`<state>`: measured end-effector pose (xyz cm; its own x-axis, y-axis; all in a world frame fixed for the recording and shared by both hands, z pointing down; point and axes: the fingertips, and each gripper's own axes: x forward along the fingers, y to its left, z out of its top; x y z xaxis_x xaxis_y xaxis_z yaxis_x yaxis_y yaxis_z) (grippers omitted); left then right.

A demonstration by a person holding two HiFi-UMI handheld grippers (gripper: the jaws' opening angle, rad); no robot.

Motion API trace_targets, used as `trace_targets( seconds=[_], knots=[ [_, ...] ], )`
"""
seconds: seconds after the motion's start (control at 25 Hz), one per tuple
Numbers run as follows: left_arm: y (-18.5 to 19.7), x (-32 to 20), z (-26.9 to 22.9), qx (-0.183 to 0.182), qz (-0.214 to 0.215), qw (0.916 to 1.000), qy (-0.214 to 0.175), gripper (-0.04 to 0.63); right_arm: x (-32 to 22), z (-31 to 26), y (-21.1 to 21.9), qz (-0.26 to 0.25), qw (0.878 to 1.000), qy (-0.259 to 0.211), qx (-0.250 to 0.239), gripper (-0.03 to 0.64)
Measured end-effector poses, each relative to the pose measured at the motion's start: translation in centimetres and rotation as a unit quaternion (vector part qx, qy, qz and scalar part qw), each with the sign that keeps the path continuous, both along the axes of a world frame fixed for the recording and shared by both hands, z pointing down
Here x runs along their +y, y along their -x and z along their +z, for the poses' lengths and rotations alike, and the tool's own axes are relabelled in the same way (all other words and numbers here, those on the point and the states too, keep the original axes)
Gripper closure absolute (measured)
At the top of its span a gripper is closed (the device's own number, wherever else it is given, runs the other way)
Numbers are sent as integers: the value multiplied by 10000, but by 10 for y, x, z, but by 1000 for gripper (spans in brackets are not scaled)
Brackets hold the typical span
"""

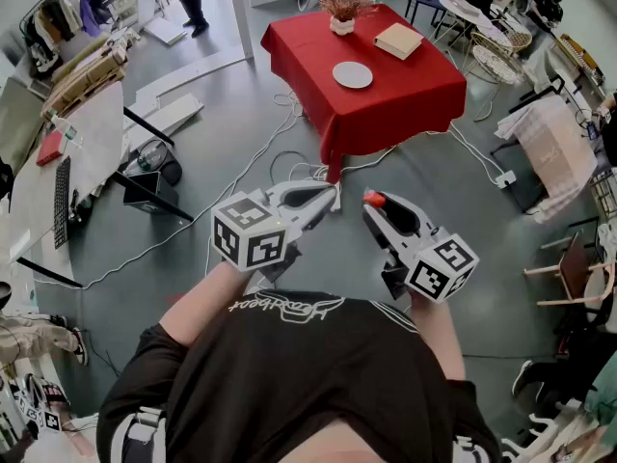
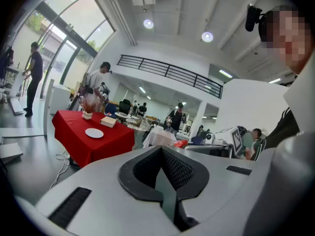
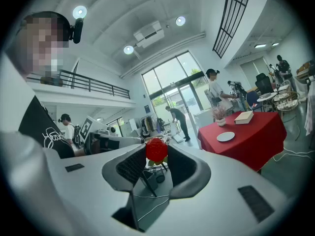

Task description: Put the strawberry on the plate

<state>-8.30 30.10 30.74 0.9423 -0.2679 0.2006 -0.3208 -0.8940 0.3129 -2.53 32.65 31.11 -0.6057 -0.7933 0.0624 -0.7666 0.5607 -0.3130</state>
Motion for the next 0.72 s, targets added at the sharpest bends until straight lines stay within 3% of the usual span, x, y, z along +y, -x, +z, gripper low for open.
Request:
trace_targets(
  seconds=[0.72],
  knots=[
    [6,4,-1,35,-31,9999,103,589,6,-3,4,17,10000,28,44,488]
  ],
)
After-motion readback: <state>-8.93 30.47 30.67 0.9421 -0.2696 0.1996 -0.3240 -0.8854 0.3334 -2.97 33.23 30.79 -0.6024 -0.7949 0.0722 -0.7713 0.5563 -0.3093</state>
